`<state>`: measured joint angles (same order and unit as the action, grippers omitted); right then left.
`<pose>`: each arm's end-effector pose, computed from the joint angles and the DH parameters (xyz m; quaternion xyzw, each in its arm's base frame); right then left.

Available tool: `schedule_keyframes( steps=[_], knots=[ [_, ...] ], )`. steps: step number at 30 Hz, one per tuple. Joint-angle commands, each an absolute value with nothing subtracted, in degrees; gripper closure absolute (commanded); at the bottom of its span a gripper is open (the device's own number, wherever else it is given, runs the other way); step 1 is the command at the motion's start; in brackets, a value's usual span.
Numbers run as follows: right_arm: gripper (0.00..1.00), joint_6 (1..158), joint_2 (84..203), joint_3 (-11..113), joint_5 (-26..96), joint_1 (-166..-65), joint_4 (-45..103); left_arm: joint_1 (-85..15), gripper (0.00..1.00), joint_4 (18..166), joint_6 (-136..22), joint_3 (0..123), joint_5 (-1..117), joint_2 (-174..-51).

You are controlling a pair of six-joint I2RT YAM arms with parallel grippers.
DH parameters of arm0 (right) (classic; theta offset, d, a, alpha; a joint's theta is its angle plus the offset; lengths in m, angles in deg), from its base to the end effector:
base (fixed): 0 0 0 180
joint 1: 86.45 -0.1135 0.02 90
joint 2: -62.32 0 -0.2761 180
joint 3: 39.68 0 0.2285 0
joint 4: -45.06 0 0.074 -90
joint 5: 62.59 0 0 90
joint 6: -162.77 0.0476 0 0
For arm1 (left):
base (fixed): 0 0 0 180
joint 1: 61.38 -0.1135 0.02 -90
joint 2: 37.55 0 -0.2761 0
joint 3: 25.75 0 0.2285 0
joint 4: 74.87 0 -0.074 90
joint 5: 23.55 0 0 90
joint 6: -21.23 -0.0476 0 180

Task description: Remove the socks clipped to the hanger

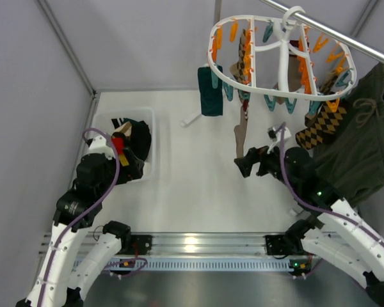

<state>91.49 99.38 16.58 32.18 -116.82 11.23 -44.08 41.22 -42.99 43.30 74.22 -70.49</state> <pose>0.1127 0.0706 0.3244 -0.1056 0.7840 0.2837 0.5419 0.0784 -0.0177 0.3418 -0.0981 0.8494 -0.1352 0.5007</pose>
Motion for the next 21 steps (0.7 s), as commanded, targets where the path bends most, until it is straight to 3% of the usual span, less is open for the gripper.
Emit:
schedule_keyframes(
  steps=[1, 3, 5, 8, 9, 11, 14, 16, 17, 20, 21],
  knots=[
    [0.0, 84.7, 104.8, 19.8, 8.0, -129.6, 19.9, -44.0, 0.01, 44.7, -43.5, 43.9, 71.5, -71.7],
    [0.01, 81.9, 108.1, 19.0, -1.7, -133.2, 23.2, -44.0, 0.01, 44.8, -44.0, 44.8, 69.9, -71.7],
    [0.01, 80.8, 110.6, 17.3, -3.9, -134.3, 28.1, -44.0, 0.01, 45.0, -43.5, 46.3, 67.0, -71.7],
    [0.14, 78.9, 113.0, 15.3, -6.2, -134.3, 33.2, -44.0, 0.01, 45.2, -42.9, 48.9, 63.7, -72.6],
    [0.26, 78.6, 114.6, 14.9, -6.0, -134.3, 35.9, -44.0, 0.01, 45.3, -42.9, 49.6, 62.6, -72.9],
    [0.4, 78.1, 116.9, 13.6, -6.0, -134.6, 39.2, -44.0, 0.01, 45.6, -43.3, 51.9, 60.7, -74.4],
    [0.43, 76.8, 120.4, 12.5, -8.0, -136.4, 44.9, -44.0, 0.01, 46.4, -42.8, 56.5, 57.3, -78.0],
    [0.55, 76.1, 122.3, 11.8, -11.5, -138.9, 49.5, -44.0, 0.01, 46.6, -42.8, 61.0, 55.9, -80.3],
    [0.69, 75.5, 124.2, 11.3, -12.9, -140.0, 51.3, -44.0, 0.01, 46.5, -42.8, 62.8, 55.7, -83.2],
    [0.98, 75.8, 128.1, 11.6, -19.2, -144.2, 55.9, -43.9, 0.01, 46.5, -42.8, 69.6, 54.9, -87.1],
    [0.99, 75.9, 129.3, 12.1, -23.2, -145.2, 56.5, -43.9, 0.02, 46.6, -42.8, 73.1, 55.2, -89.6]
  ],
)
